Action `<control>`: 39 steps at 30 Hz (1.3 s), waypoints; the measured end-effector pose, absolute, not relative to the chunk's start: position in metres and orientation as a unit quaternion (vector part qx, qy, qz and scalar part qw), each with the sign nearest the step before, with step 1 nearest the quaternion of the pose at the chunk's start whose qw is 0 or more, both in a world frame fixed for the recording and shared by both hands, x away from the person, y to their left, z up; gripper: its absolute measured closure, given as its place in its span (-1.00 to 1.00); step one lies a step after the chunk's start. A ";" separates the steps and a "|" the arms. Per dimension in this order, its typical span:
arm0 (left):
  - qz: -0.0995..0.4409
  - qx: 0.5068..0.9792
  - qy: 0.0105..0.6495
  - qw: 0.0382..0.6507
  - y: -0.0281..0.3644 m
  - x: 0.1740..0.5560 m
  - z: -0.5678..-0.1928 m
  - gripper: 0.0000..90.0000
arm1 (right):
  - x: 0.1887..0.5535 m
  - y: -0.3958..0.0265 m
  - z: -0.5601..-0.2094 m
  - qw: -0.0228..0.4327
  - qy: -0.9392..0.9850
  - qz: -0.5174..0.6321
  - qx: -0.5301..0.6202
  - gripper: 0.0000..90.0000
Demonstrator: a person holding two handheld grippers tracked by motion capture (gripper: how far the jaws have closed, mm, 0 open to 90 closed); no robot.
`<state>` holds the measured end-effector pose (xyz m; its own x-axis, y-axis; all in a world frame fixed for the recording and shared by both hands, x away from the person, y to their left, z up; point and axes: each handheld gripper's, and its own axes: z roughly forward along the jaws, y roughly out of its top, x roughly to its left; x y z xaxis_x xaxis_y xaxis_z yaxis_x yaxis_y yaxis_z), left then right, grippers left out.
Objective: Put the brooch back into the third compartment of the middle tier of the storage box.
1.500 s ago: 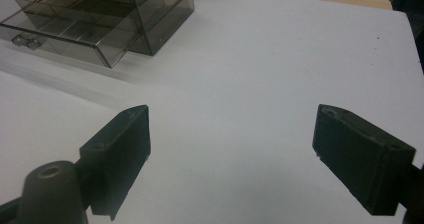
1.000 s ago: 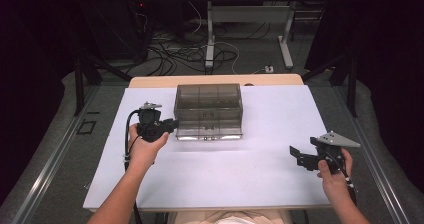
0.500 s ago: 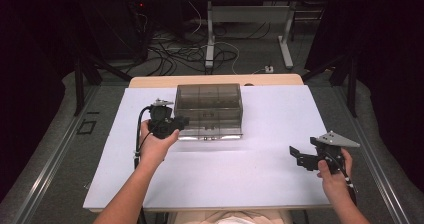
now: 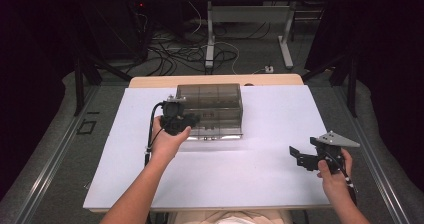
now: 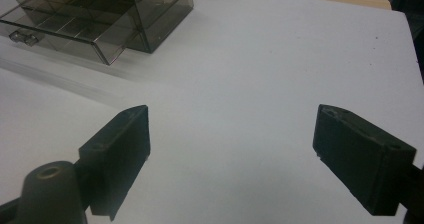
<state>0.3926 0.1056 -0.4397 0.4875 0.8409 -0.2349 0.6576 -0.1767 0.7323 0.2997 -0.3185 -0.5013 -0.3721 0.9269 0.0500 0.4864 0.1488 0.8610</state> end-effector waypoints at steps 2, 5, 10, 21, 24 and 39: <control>0.110 0.759 0.493 0.410 0.101 0.393 -0.440 0.57 | 0.300 -0.318 -0.501 0.260 0.712 0.423 0.496 -0.66; 0.109 0.760 0.491 0.411 0.094 0.394 -0.440 0.57 | 0.300 -0.318 -0.501 0.260 0.712 0.423 0.496 -0.66; 0.108 0.764 0.486 0.410 0.083 0.397 -0.440 0.57 | 0.300 -0.319 -0.501 0.260 0.713 0.423 0.495 -0.66; 0.105 0.772 0.477 0.406 0.066 0.400 -0.443 0.58 | 0.300 -0.318 -0.501 0.259 0.714 0.424 0.494 -0.66; 0.104 0.771 0.479 0.407 0.062 0.401 -0.445 0.58 | 0.300 -0.318 -0.501 0.257 0.713 0.424 0.496 -0.66; 0.097 0.778 0.473 0.403 0.042 0.406 -0.451 0.58 | 0.300 -0.317 -0.502 0.253 0.718 0.423 0.492 -0.66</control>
